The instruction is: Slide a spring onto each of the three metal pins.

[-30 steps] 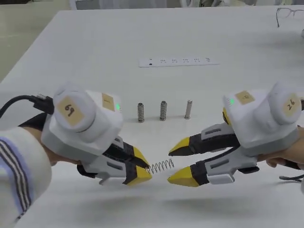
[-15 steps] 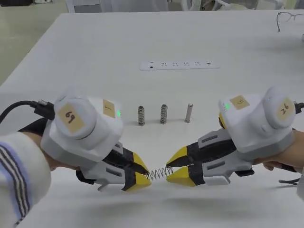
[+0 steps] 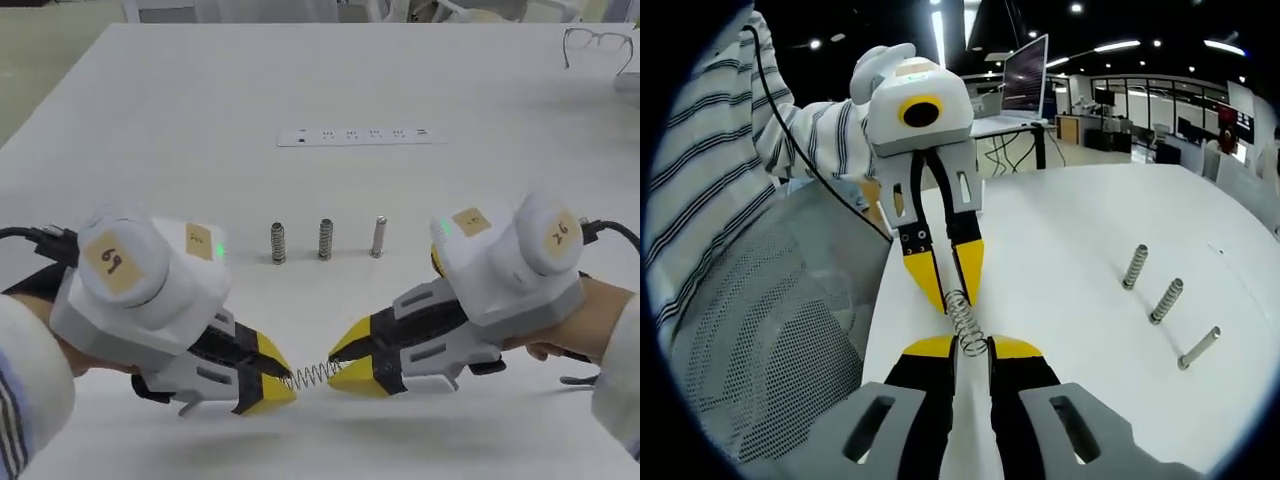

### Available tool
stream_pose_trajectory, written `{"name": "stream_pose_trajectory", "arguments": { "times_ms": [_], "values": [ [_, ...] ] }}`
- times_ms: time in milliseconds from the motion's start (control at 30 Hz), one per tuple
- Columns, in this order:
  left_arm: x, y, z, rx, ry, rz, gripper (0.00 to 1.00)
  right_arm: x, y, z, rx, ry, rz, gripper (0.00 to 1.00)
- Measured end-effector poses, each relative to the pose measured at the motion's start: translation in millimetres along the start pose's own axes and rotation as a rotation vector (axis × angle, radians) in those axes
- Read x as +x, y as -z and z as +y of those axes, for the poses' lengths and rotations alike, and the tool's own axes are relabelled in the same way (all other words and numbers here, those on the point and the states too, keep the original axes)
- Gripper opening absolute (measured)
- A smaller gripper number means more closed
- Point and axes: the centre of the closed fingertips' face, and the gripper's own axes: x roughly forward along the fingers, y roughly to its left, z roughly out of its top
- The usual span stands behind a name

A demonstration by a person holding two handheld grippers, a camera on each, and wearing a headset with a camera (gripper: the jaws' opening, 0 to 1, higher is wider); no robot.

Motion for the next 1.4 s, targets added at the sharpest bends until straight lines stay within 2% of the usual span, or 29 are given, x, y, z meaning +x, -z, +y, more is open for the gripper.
{"name": "stream_pose_trajectory", "arguments": {
  "times_ms": [400, 833, 1067, 1400],
  "values": [
    [3.9, -6.1, 0.2, -0.017, -0.014, -0.053, 0.02, -6.2, 0.4, -3.9, -0.013, 0.023, 0.039, 0.09],
    [10.4, -7.6, -0.1, -0.023, -0.022, -0.104, 0.02, -9.3, -1.1, -3.3, -0.05, 0.042, 0.115, 0.09],
    [11.2, -9.2, 1.2, -0.051, -0.039, -0.154, 0.02, -11.1, -4.1, -3.1, -0.066, 0.059, 0.174, 0.09],
    [13.7, -11.1, 1.5, -0.078, -0.059, -0.183, 0.02, -12.8, -8.3, -3.5, -0.118, 0.053, 0.228, 0.09]
  ]
}}
